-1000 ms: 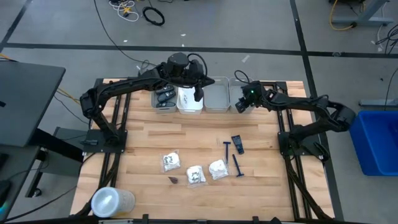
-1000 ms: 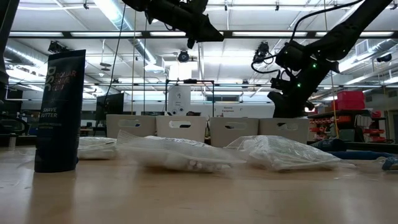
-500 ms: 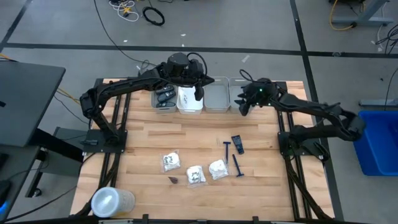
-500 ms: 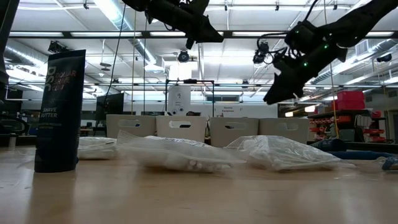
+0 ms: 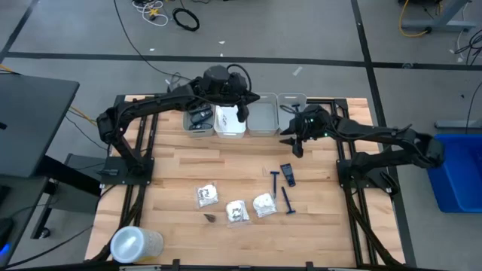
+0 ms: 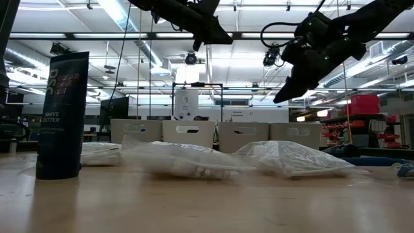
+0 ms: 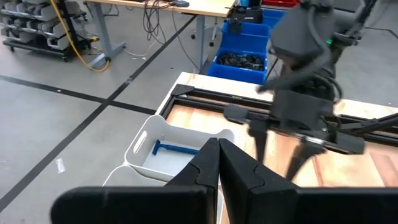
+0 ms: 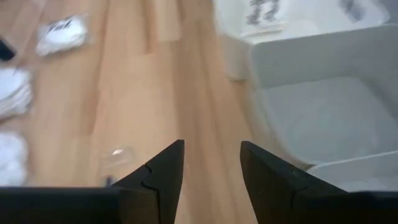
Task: Pick & Place Travel size toiletries
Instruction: Put the blue razor into the right gray bin
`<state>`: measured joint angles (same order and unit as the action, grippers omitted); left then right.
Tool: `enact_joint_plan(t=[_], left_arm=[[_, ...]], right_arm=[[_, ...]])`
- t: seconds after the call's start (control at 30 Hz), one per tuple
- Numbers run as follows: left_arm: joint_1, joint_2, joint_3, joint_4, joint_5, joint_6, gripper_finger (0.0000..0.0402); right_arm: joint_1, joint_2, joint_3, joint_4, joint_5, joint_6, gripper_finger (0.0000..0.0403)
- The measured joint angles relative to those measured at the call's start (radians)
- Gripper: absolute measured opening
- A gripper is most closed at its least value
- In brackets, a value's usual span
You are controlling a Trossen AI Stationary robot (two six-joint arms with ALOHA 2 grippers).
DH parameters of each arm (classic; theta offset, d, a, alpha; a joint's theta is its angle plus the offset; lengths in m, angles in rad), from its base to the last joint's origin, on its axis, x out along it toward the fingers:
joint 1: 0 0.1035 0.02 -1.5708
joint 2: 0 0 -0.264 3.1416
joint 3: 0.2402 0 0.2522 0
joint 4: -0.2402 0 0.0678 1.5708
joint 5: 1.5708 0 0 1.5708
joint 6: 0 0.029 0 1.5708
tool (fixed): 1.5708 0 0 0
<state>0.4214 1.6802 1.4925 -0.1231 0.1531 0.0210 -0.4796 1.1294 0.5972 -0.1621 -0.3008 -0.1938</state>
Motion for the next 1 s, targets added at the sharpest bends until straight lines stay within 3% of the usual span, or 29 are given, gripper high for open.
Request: enact_joint_plan(t=[0.53,0.83,1.0], left_arm=[[-0.029,0.000,0.000,0.000,-0.091,-0.001,0.0016],[-0.065,0.000,-0.002,-0.045,-0.090,0.021,0.0010],[-0.119,-0.008,-0.004,-0.092,-0.087,0.046,0.0006]], right_arm=[[0.231,0.002,0.000,-0.089,0.005,-0.059,0.0220],[0.344,0.022,0.000,-0.090,0.134,-0.026,0.0226],[0.380,0.066,0.000,-0.088,0.151,0.006,0.0221]])
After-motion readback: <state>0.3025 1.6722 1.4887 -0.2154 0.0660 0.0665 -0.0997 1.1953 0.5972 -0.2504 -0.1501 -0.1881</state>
